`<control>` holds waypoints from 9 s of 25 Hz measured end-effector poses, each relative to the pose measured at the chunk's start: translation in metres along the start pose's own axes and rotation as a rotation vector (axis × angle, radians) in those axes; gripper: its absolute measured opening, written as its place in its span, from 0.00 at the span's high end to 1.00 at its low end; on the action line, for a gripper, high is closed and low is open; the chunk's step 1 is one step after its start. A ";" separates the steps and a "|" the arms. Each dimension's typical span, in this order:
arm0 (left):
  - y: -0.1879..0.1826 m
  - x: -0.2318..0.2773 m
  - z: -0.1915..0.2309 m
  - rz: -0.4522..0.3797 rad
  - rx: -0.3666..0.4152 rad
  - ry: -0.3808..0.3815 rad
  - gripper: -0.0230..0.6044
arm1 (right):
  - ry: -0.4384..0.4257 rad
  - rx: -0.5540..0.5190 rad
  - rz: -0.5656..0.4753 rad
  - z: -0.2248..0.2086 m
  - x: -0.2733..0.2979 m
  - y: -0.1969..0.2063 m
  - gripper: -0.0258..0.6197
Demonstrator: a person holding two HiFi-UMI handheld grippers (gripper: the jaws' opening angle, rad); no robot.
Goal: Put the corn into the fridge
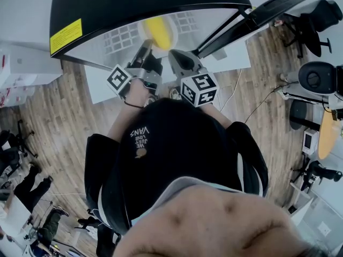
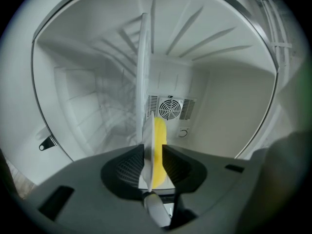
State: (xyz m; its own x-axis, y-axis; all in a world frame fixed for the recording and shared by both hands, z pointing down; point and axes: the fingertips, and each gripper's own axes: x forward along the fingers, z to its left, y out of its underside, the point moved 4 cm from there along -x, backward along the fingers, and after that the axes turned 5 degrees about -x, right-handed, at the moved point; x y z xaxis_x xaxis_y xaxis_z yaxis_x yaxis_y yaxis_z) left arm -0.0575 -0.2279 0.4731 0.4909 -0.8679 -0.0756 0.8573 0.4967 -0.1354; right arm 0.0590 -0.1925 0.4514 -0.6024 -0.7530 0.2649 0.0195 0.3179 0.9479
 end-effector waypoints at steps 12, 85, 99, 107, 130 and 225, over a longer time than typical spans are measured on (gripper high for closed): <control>0.000 -0.001 0.001 -0.001 0.017 0.010 0.81 | 0.006 0.011 -0.002 -0.004 0.004 -0.001 0.92; -0.008 0.002 -0.009 0.131 0.940 -0.146 0.86 | -0.008 0.000 0.013 -0.023 0.038 -0.012 0.92; -0.012 0.007 -0.009 0.138 0.969 -0.169 0.88 | -0.010 -0.004 0.012 -0.026 0.044 -0.015 0.92; -0.013 0.007 -0.009 0.138 0.971 -0.173 0.89 | -0.010 -0.005 0.009 -0.028 0.048 -0.016 0.92; -0.013 0.006 -0.011 0.151 1.015 -0.174 0.93 | 0.003 -0.003 -0.005 -0.029 0.051 -0.018 0.92; 0.056 -0.136 -0.019 0.302 1.085 -0.092 0.94 | 0.202 0.002 -0.052 0.071 -0.089 0.034 0.92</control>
State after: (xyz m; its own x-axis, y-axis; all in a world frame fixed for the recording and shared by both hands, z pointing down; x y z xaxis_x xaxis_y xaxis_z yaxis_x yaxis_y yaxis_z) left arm -0.0789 -0.0820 0.4575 0.6721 -0.7307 0.1197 0.3611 0.4646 0.8086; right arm 0.0562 -0.0738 0.4472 -0.4306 -0.8683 0.2462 -0.0086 0.2767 0.9609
